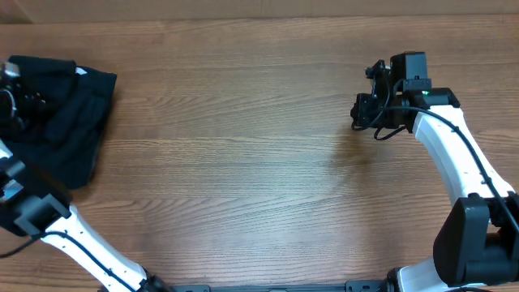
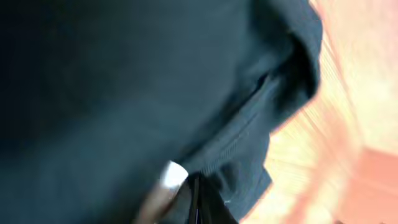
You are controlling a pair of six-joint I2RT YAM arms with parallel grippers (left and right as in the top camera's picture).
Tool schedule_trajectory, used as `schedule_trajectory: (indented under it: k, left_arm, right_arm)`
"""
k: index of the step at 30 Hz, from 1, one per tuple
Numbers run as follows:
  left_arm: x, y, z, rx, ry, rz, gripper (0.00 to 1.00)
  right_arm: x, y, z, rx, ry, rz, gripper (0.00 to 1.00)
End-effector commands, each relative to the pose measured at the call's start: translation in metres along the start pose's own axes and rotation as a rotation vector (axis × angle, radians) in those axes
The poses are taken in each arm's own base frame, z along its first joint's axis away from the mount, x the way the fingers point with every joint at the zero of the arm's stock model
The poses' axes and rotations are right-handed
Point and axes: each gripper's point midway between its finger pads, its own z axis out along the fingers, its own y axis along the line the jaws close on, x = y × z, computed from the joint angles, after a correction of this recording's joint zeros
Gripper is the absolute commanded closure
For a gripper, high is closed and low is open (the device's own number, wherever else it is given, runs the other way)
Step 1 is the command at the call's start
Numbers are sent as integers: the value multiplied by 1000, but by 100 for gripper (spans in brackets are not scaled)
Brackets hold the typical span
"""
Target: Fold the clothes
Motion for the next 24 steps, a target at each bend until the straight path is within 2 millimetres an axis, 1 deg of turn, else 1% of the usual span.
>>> schedule_trajectory:
  k: [1, 2, 4, 6, 8, 9, 10, 12, 13, 14, 16, 17, 18, 19, 20, 22, 23, 24]
  left_arm:
    - [23, 17, 32, 133, 162, -2, 96]
    - [25, 20, 35, 148, 178, -4, 96]
    - [24, 15, 30, 193, 167, -22, 96]
    - [19, 4, 2, 232, 100, -8, 96]
    - [14, -13, -34, 236, 7, 28, 96]
    - [13, -28, -59, 241, -61, 71, 96]
    - [15, -64, -100, 282, -178, 177, 93]
    - [18, -97, -138, 279, -304, 303, 76]
    - [17, -105, -147, 256, -346, 354, 75]
    - [13, -103, -151, 195, -377, 343, 75]
    - [1, -86, -148, 99, -396, 258, 79]
    - [-4, -77, -146, 69, -399, 230, 82]
    - [-4, -76, -142, 84, -386, 206, 86]
    - [-2, -81, -141, 114, -377, 208, 89]
    - [4, -94, -141, 161, -363, 229, 89]
    - [16, -126, -134, 175, -347, 327, 85]
    - [24, -146, -123, 150, -333, 385, 76]
    - [29, -158, -111, 118, -316, 423, 71]
  right_arm:
    - [2, -4, 2, 10, 4, 3, 92]
    - [2, -4, 2, 9, 4, 3, 92]
    - [2, -4, 2, 10, 4, 3, 92]
    - [2, -4, 2, 9, 5, 4, 92]
    - [2, -4, 2, 9, 4, 3, 92]
    - [2, -4, 2, 9, 4, 3, 92]
    - [2, -4, 3, 9, 5, 4, 92]
    - [2, -4, 3, 9, 4, 3, 92]
    - [2, -4, 2, 9, 4, 3, 92]
    - [2, -4, 3, 9, 5, 3, 92]
    - [2, -4, 2, 10, 4, 4, 91]
    - [2, -6, 3, 20, 4, 3, 85]
    - [1, -16, 2, 77, -1, 4, 82]
    - [1, -26, 1, 136, -3, 7, 78]
    - [2, -37, -1, 183, -2, 15, 62]
    - [2, -48, -5, 197, -3, 47, 31]
    - [1, -57, -7, 205, -9, 68, 5]
    - [1, -64, -10, 213, -10, 85, 0]
